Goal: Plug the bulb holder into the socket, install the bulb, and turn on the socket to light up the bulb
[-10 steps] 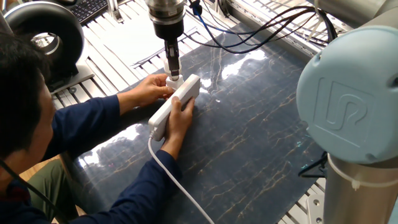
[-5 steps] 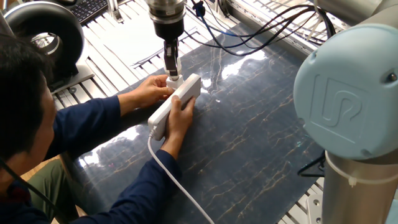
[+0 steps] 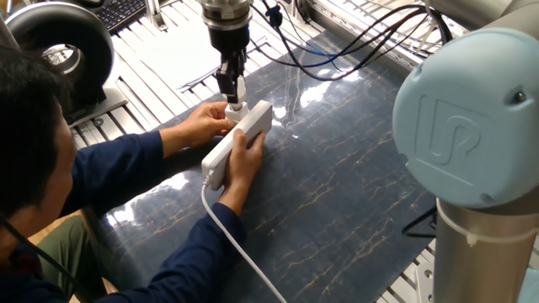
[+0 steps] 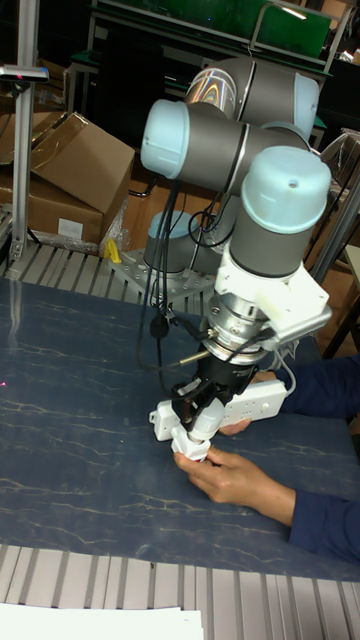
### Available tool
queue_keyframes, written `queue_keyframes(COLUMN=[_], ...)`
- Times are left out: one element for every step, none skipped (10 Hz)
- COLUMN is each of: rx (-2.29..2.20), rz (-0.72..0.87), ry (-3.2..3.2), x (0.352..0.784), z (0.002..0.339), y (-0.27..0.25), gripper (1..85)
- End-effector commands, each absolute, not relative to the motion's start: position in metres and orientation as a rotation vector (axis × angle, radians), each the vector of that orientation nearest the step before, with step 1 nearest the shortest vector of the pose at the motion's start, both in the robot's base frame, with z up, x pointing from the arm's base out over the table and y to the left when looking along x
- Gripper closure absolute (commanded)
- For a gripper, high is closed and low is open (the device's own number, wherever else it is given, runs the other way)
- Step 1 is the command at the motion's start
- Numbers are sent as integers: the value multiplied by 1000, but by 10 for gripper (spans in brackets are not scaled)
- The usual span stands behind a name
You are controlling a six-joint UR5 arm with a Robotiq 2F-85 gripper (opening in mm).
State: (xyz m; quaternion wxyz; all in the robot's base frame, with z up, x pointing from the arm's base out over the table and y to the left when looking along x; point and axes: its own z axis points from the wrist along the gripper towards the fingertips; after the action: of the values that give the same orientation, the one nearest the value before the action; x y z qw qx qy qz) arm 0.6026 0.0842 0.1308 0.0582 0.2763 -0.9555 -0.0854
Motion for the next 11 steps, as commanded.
queue_keyframes(rx=[578,500,445,392,341,290,258,228,208,184,180], rz=[-325,-317,-313,-304,-298,-292,-290,-288,-293,-303,-296], ry=[-2940,-2951,-2965,-2971,-2976,-2982,-2981,-2982,-2982,-2983,-2989], x=[604,605,608,608,609,610,610,610,610,610,612], z=[135,134,134,134,134,134,134,134,134,134,134], y=[89,87,86,85,85,85,85,85,86,87,85], gripper=[847,847,847,847,847,847,847,847,847,847,847])
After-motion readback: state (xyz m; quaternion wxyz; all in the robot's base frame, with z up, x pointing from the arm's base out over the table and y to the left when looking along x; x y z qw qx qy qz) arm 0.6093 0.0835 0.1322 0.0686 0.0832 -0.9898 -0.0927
